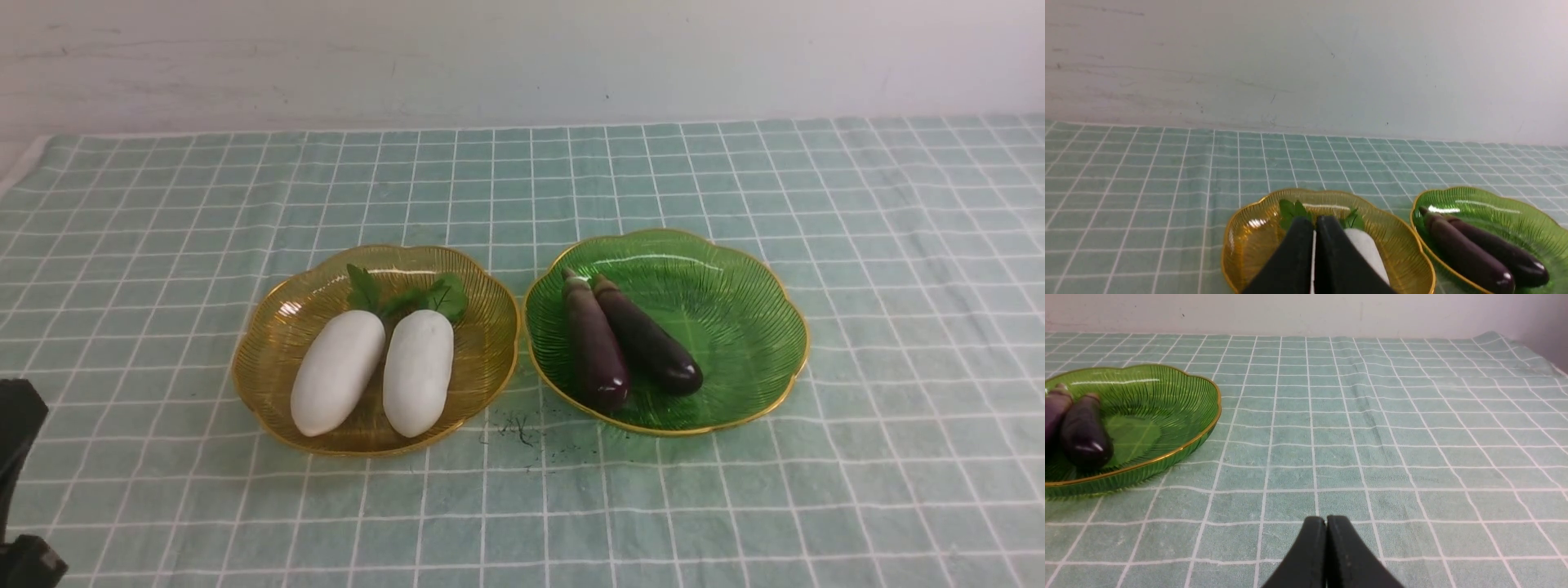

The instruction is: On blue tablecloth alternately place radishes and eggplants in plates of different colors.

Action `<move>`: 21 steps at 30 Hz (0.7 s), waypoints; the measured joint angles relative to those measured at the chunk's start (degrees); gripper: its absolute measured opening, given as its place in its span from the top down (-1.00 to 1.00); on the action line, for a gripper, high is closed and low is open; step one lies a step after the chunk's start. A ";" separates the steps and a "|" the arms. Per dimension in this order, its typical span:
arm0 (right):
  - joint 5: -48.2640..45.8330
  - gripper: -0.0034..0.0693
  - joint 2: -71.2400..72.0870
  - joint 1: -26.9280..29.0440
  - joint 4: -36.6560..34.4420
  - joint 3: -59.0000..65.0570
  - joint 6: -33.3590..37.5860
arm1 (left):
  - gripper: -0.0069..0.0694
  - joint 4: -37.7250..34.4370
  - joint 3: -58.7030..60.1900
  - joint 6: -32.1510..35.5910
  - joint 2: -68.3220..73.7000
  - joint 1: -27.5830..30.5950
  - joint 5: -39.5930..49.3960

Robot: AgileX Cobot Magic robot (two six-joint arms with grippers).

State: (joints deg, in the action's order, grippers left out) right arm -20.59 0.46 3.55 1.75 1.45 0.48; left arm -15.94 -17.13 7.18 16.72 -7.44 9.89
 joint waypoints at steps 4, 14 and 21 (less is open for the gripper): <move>0.00 0.95 0.00 0.00 0.00 0.00 0.00 | 0.84 0.00 1.23 0.00 0.00 0.00 0.59; 0.00 0.95 0.00 0.00 0.00 0.00 0.00 | 0.84 0.68 6.48 0.00 -3.72 0.00 4.56; 0.00 0.95 0.00 0.00 0.00 0.00 0.00 | 0.84 10.23 15.97 -0.05 -14.18 0.08 6.32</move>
State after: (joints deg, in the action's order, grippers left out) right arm -20.59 0.46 3.55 1.75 1.45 0.48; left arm -5.72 -1.16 7.12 2.54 -7.36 16.22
